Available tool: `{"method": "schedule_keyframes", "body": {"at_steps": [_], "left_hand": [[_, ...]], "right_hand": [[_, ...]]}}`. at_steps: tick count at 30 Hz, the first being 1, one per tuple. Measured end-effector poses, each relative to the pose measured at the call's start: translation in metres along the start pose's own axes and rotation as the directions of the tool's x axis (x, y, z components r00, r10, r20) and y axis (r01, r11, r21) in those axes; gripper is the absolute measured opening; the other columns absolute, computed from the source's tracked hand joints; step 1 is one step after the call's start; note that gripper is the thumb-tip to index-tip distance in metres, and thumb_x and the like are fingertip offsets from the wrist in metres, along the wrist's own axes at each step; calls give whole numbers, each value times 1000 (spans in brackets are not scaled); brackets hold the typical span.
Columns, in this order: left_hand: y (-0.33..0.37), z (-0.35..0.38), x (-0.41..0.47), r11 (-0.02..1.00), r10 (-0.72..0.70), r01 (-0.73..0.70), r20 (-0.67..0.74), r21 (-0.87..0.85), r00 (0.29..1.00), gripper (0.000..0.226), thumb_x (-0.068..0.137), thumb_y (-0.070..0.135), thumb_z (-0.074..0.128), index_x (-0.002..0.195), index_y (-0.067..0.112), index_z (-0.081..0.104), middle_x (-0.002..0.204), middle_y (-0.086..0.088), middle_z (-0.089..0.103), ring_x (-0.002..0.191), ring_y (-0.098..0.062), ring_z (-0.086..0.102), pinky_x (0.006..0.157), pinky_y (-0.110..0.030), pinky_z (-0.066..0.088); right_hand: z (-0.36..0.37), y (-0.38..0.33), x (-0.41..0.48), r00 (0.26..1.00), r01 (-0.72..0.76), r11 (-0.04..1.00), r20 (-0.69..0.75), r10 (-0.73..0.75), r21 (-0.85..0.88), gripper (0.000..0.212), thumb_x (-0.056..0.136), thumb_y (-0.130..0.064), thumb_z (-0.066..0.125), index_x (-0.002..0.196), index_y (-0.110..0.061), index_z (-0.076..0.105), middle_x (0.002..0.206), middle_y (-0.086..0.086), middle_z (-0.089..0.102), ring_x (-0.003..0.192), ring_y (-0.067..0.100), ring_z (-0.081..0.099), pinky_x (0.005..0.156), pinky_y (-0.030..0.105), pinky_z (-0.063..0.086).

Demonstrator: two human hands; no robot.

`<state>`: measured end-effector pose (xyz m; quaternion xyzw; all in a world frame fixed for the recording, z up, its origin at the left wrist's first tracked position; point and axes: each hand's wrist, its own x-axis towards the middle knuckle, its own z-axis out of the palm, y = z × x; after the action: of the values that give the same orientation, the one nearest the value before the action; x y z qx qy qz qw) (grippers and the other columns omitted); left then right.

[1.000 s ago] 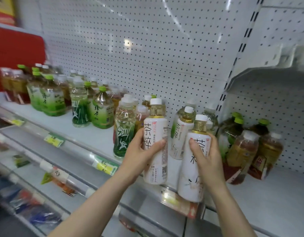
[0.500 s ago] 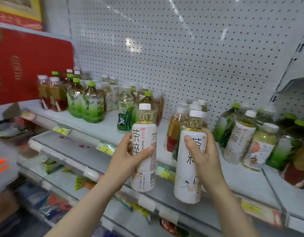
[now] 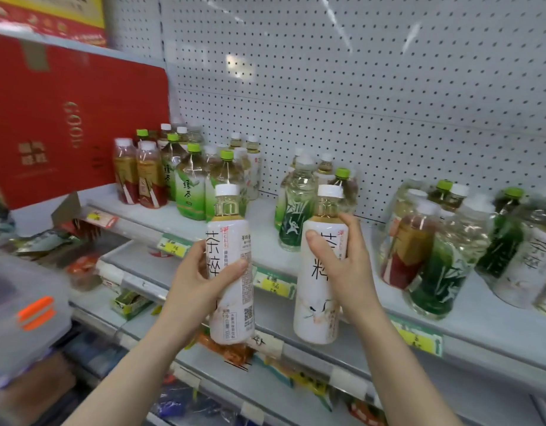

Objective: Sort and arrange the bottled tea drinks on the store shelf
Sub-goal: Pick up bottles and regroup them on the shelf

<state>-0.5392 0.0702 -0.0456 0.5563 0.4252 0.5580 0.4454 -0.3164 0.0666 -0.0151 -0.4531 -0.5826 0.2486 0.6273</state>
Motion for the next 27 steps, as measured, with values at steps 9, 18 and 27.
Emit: {"method": "schedule_keyframes", "body": {"at_steps": [9, 18, 27], "left_hand": [[-16, -53, 88, 995, 67, -65, -17, 74, 998, 58, 67, 43, 84, 116, 24, 61, 103, 9, 74, 91, -5, 69, 76, -28, 54], [-20, -115, 178, 989, 100, -102, 17, 109, 995, 68, 55, 57, 77, 114, 30, 60, 103, 15, 73, 90, -3, 69, 77, -32, 56], [-31, -147, 250, 993, 82, -89, 103, 71, 991, 71, 56, 65, 81, 118, 39, 58, 110, 21, 71, 97, 2, 67, 76, -30, 55]], "right_hand": [[77, 26, 55, 999, 22, 999, -43, -24, -47, 40, 73, -63, 70, 107, -56, 50, 95, -23, 67, 79, -1, 67, 62, 13, 51], [142, 18, 153, 988, 71, 920, -101, -118, -386, 53, 77, -63, 68, 120, -43, 46, 96, -30, 66, 84, -9, 64, 69, 23, 51], [175, 39, 267, 991, -106, 563, -133, -7, -820, 40, 83, -50, 68, 105, -27, 44, 90, -5, 63, 87, 23, 63, 67, 32, 47]]}}
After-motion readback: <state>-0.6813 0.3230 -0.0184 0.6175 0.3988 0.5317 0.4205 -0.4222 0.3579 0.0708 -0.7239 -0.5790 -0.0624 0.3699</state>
